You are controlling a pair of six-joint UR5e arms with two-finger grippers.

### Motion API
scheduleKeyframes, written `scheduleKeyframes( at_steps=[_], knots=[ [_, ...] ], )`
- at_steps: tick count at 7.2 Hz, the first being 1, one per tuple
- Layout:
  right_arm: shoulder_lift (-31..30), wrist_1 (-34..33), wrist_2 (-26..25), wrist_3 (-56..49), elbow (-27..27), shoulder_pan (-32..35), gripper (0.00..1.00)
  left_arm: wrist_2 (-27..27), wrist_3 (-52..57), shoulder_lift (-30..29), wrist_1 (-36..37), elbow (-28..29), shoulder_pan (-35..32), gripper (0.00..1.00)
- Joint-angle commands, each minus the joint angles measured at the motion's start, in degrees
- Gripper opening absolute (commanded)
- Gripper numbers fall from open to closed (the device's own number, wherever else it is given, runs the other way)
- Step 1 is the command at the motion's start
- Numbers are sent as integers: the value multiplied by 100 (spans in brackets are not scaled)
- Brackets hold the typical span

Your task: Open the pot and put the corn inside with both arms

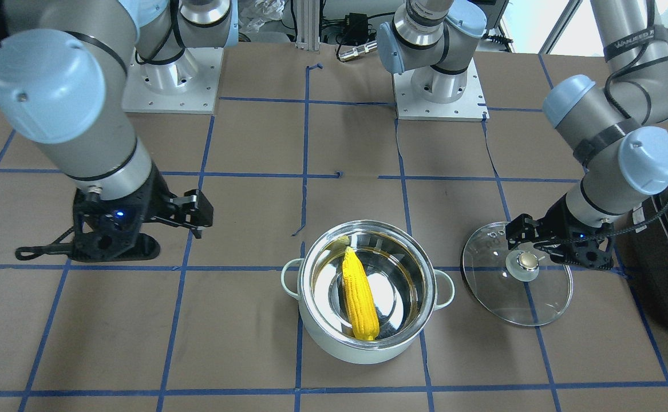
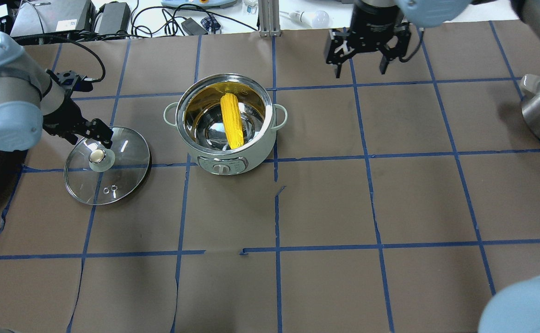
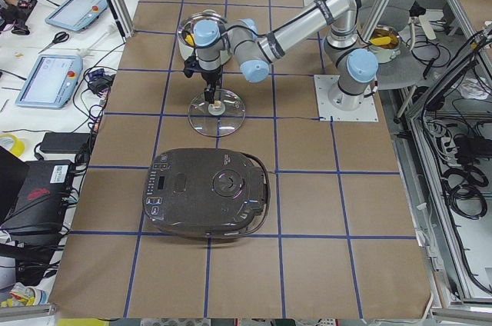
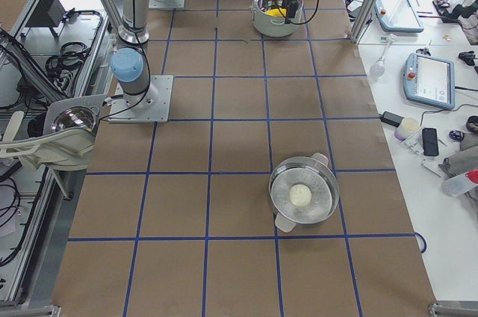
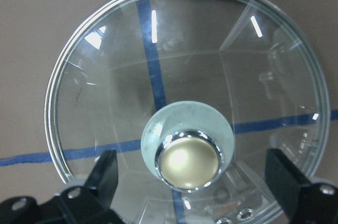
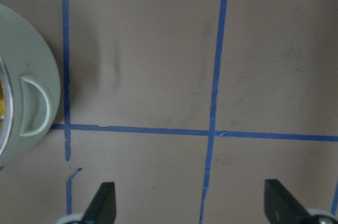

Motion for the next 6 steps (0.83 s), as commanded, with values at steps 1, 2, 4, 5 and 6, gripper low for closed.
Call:
scheduleKeyframes(
  at_steps=[1, 2, 4, 5, 6],
  knots=[
    [-797, -2, -51, -528, 677, -500, 100, 30, -944, 461, -2154, 1391, -736, 100],
    [-913, -19, -59, -310, 758, -491, 100, 39, -1744, 576, -2536, 1814, -1236, 100],
    [-1063, -28, 19, 709, 767, -264, 100, 144, -3038, 839, -2776, 2029, -2115, 100],
    [-1064, -37, -33, 721, 793, -115, 100, 267, -3122, 902, -2733, 1960, -2346, 100],
    [-1125, -37, -25, 729, 820, -87, 100, 198, -3097, 920, -2716, 1933, -2383, 100]
  ],
)
